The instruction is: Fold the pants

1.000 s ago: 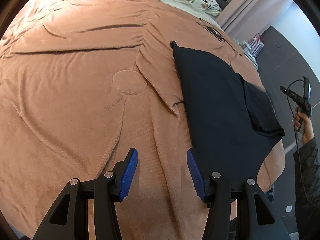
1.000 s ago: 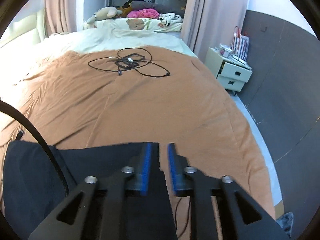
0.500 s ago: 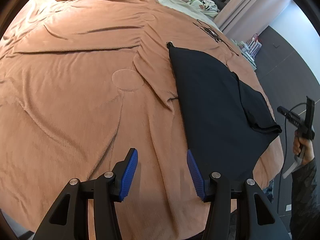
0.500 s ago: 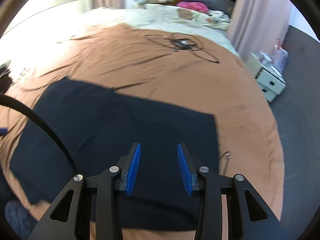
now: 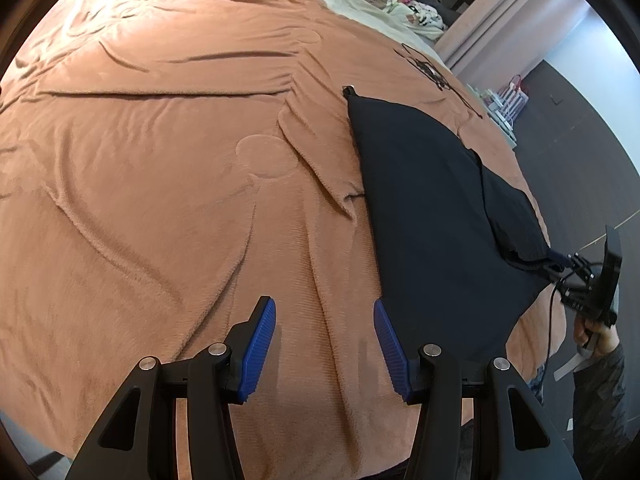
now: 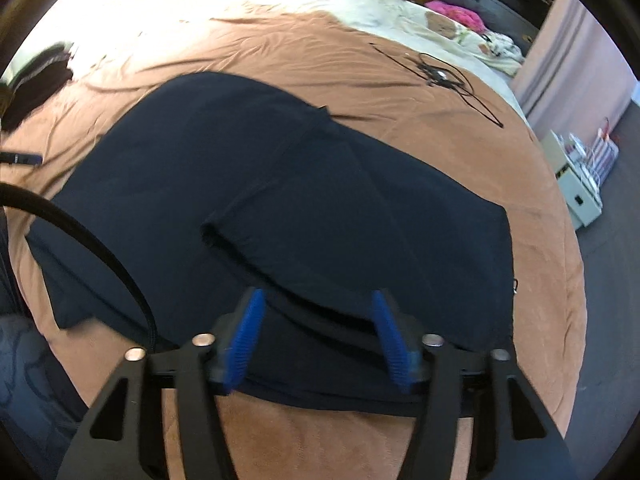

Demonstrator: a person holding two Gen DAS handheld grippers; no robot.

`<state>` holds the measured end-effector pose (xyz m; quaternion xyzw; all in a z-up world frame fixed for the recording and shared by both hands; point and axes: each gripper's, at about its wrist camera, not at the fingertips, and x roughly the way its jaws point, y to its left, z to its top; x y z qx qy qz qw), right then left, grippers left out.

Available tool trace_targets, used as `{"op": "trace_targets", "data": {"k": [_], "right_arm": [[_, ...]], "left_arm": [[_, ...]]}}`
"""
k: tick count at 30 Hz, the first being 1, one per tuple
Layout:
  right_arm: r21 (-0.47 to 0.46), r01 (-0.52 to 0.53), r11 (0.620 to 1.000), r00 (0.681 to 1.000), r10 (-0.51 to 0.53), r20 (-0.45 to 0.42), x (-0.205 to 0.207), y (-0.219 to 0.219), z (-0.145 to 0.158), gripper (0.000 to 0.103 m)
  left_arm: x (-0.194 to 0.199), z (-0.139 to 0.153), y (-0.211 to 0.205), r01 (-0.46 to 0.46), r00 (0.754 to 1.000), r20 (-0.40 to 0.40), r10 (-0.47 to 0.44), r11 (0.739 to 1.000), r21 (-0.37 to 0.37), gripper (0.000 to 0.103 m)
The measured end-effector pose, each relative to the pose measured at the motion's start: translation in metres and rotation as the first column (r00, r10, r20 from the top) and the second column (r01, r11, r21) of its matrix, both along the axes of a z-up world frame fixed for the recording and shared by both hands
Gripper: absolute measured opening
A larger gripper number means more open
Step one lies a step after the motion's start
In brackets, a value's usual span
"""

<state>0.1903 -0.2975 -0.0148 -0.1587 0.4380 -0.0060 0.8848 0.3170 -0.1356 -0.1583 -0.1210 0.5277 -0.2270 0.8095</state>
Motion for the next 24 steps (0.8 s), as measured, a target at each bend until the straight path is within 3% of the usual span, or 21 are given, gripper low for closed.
{"op": "trace_targets", "data": {"k": [8,14,19,24], "right_arm": [[-0.179,-0.056,0.982,0.995,0.04,-0.091,0.008,0.018,-0.021,0.059],[-0.32,-0.094,0.943,0.988,0.05,-0.144,0.01,0.02,-0.028,0.059],[-0.355,-0.091,0.93,0.991,0.05,-0.123,0.013,0.031,-0.028,0.059],[-0.348,-0.092,0.933,0.995,0.076,-0.06,0.008,0.053,-0.026,0.059]], "left_arm": [[0.003,-0.005,0.006,-0.031,0.999,-0.029,0.031,1.0,-0.003,0.054],[0.003,-0.005,0.007,-0.046,0.999,-0.029,0.046,0.999,0.003,0.054],[0.004,-0.003,-0.001,-0.051,0.998,-0.024,0.052,0.998,0.028,0.054],[0.005,-0.001,-0.023,-0.025,0.998,-0.05,0.023,0.999,-0.045,0.054]]}}
